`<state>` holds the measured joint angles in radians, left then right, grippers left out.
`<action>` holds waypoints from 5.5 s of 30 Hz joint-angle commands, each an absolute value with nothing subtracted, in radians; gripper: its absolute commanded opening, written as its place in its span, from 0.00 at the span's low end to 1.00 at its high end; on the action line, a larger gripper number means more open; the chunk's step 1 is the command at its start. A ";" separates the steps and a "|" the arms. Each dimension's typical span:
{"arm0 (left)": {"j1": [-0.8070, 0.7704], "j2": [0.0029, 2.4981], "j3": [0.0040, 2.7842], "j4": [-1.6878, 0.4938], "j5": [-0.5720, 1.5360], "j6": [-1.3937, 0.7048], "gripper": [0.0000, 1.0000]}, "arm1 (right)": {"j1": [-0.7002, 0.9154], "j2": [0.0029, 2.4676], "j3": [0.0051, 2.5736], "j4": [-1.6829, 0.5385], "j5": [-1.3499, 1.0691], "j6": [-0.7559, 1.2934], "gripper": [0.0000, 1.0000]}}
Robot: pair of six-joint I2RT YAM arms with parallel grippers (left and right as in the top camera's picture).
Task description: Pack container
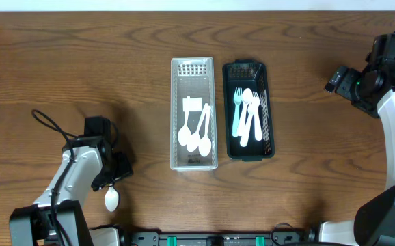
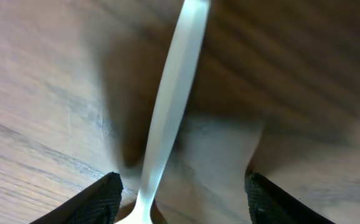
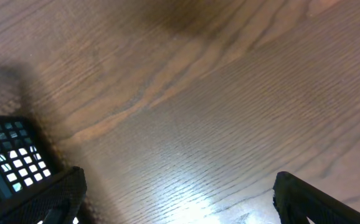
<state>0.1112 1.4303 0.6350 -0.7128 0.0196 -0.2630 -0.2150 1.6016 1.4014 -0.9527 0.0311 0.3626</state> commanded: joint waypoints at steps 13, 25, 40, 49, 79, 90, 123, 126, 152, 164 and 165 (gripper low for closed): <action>0.179 1.425 0.580 -0.633 0.008 -0.272 0.27 | -0.221 1.606 1.406 -0.944 0.049 0.358 0.99; 0.178 1.423 0.659 -0.657 0.020 -0.265 0.06 | -0.221 1.606 1.406 -0.936 0.049 0.358 0.99; -0.138 1.423 1.245 -0.913 0.090 -0.218 0.06 | -0.221 1.606 1.406 -0.935 0.049 0.358 0.99; -0.365 1.522 1.266 -0.721 0.090 -0.226 0.06 | -0.221 1.606 1.406 -0.940 0.048 0.358 0.99; -0.312 1.295 1.490 -0.889 -0.259 -0.108 0.98 | -0.161 1.339 1.406 -0.798 -0.104 0.131 0.99; -0.245 0.845 1.490 -1.065 -0.361 -0.108 0.98 | -0.134 0.834 1.406 -0.789 -0.136 0.123 0.99; -0.245 0.666 1.490 -1.373 -0.360 -0.098 0.98 | -0.134 0.650 1.406 -1.172 -0.136 0.122 0.99; -0.245 0.666 1.490 -1.373 -0.360 -0.098 0.98 | -0.134 0.650 1.406 -1.252 -0.136 0.122 0.99; -0.005 0.265 0.972 -0.741 -0.324 -0.013 0.98 | -0.134 0.650 1.406 -1.523 -0.136 0.122 0.99; -0.005 0.061 0.427 -0.427 -0.322 -0.088 0.98 | -0.134 0.650 1.406 -1.523 -0.136 0.122 0.99; -0.005 0.051 0.393 -0.393 -0.322 -0.088 0.98 | -0.134 0.650 1.406 -1.523 -0.136 0.122 0.99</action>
<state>-0.0101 0.0879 0.4698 -0.4553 -0.3229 -0.0639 -0.1398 0.6498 1.4052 -1.5219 -0.1322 0.1356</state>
